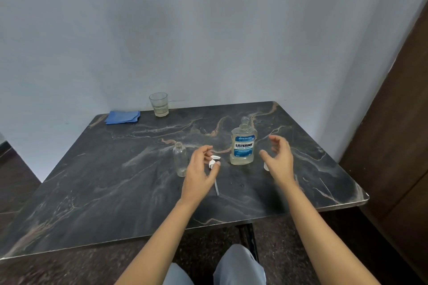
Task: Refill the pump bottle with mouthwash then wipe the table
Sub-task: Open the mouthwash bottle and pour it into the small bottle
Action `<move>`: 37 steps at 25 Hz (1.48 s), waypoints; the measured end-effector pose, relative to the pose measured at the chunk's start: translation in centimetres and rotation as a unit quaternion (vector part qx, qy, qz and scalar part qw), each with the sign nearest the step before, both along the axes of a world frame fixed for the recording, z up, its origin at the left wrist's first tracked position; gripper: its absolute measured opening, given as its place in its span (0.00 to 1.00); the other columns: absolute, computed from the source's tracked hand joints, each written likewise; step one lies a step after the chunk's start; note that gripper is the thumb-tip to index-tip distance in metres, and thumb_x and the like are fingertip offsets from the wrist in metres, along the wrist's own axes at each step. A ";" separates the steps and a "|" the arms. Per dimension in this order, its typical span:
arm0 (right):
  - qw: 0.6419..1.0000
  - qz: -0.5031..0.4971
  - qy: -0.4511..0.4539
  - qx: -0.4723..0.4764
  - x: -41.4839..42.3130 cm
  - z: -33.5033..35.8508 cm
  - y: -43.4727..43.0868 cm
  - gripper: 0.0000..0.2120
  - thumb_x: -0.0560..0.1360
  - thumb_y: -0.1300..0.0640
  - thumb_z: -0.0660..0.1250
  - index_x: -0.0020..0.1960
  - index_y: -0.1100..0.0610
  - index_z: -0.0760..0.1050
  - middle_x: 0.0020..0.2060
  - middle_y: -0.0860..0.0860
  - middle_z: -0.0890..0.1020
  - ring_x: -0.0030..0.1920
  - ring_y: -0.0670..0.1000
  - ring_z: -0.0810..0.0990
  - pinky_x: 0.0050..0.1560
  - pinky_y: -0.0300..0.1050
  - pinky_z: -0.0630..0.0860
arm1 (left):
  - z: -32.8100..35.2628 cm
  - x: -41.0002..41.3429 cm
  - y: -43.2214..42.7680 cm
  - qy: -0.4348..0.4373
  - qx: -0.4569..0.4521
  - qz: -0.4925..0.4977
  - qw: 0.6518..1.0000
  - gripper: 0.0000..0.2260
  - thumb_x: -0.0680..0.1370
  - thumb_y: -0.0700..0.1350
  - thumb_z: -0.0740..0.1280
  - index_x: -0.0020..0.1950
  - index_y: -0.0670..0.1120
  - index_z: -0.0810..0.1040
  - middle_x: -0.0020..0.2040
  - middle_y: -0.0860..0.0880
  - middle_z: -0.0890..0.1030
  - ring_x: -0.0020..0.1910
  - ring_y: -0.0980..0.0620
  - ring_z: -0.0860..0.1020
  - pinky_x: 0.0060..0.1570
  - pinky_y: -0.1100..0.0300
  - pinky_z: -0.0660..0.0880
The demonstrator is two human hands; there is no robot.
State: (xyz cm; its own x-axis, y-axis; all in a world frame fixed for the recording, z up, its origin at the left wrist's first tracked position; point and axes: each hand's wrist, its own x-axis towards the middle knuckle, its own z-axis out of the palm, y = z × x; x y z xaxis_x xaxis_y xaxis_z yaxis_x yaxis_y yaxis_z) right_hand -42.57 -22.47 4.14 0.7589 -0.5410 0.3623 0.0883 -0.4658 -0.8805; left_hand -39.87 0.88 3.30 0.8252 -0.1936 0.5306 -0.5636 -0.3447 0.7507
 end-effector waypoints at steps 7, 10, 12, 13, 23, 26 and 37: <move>0.976 0.182 0.083 0.087 4.0 0.8 1.5 0.31 0.72 0.67 0.71 0.70 0.56 0.62 0.63 0.52 0.75 0.61 0.50 0.76 0.59 0.43 0.75 | -1.7 0.9 5.0 0.110 -0.089 0.182 0.973 0.31 0.72 0.46 0.74 0.71 0.45 0.63 0.66 0.47 0.69 0.63 0.51 0.70 0.61 0.57 0.70; 0.978 0.157 0.071 0.120 4.4 0.1 1.8 0.27 0.73 0.66 0.71 0.68 0.56 0.64 0.61 0.55 0.77 0.60 0.54 0.78 0.59 0.50 0.78 | -2.9 1.6 5.7 0.164 -0.107 0.151 0.969 0.34 0.73 0.47 0.73 0.74 0.46 0.60 0.71 0.47 0.68 0.67 0.51 0.70 0.63 0.60 0.67; 0.980 0.143 0.063 0.124 4.5 -0.3 2.1 0.23 0.72 0.64 0.72 0.64 0.56 0.68 0.58 0.55 0.79 0.59 0.55 0.79 0.60 0.55 0.77 | -3.1 2.1 5.7 0.185 -0.116 0.159 0.963 0.35 0.73 0.47 0.73 0.75 0.46 0.60 0.72 0.46 0.69 0.69 0.50 0.70 0.63 0.62 0.66; 0.982 0.137 0.058 0.118 4.5 -0.4 2.4 0.22 0.72 0.64 0.72 0.62 0.55 0.70 0.57 0.55 0.80 0.57 0.55 0.80 0.59 0.56 0.78 | -3.2 2.4 5.8 0.201 -0.115 0.160 0.959 0.35 0.73 0.48 0.74 0.75 0.47 0.60 0.72 0.46 0.69 0.69 0.50 0.69 0.64 0.62 0.65; 0.958 0.216 0.042 -0.185 3.5 2.8 7.9 0.17 0.71 0.58 0.72 0.58 0.53 0.73 0.53 0.44 0.80 0.54 0.43 0.78 0.52 0.33 0.74 | -3.3 2.6 5.8 0.211 0.000 0.133 0.968 0.22 0.74 0.50 0.71 0.67 0.54 0.71 0.63 0.52 0.79 0.59 0.54 0.77 0.57 0.58 0.71; 0.949 0.223 0.060 -0.216 3.7 3.4 8.5 0.19 0.71 0.56 0.71 0.60 0.53 0.72 0.56 0.47 0.80 0.54 0.47 0.79 0.52 0.44 0.78 | -3.5 2.6 5.5 0.204 -0.002 0.129 0.970 0.21 0.74 0.50 0.71 0.66 0.53 0.71 0.62 0.53 0.79 0.62 0.55 0.76 0.59 0.58 0.72; 0.912 0.206 0.146 -0.324 4.2 4.8 9.4 0.21 0.71 0.54 0.71 0.63 0.53 0.71 0.59 0.51 0.81 0.56 0.53 0.80 0.50 0.49 0.78 | -3.8 2.9 5.5 0.206 0.021 0.137 0.969 0.22 0.75 0.51 0.70 0.67 0.54 0.70 0.63 0.53 0.78 0.63 0.54 0.76 0.62 0.55 0.72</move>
